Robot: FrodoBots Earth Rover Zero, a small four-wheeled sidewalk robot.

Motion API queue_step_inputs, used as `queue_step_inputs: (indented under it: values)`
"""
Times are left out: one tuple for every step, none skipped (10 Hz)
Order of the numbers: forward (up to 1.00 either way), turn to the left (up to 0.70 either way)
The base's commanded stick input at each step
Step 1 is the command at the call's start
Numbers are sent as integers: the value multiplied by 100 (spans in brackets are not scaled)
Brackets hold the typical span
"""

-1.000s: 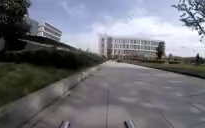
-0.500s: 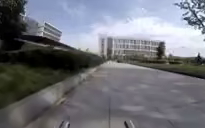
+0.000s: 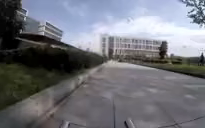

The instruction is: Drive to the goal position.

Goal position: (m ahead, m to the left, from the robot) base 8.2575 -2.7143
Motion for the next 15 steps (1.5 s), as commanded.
queue_step_inputs:
  values:
    - [70, 0]
    - [70, -4]
    - [70, -10]
    - [70, -14]
    - [70, -14]
    - [70, -14]
    - [70, -14]
    - [70, -8]
    - [70, -3]
    - [70, 0]
    - [70, 0]
    - [70, -3]
    - [70, -9]
    - [70, -14]
    - [70, -14]
